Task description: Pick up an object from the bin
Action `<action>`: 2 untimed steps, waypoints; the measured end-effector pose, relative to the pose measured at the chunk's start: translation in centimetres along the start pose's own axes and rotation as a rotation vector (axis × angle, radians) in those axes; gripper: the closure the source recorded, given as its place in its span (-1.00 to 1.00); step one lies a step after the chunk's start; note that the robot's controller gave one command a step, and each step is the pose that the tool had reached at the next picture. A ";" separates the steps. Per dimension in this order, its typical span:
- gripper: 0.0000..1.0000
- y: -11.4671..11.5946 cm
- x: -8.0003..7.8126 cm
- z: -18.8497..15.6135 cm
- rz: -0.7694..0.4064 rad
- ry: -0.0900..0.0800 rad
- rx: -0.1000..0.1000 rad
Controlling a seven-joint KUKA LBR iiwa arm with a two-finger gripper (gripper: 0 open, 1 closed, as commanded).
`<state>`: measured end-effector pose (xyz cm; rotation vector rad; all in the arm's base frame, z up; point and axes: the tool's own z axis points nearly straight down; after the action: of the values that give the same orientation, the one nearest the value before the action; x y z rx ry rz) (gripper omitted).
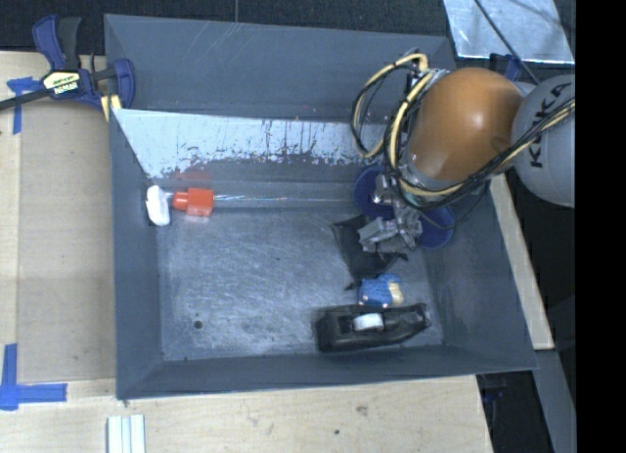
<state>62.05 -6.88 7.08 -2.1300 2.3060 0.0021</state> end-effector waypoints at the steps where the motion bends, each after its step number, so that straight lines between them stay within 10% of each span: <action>1: 1.00 2.3 -0.9 0.0 -0.019 0.001 0.004; 2: 1.00 0.0 -0.3 0.0 -0.062 0.001 0.001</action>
Offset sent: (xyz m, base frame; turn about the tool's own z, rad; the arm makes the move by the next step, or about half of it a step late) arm -0.0231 0.0108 -0.0008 -0.0184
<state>62.03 -6.60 7.05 -2.1998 2.2393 -0.0001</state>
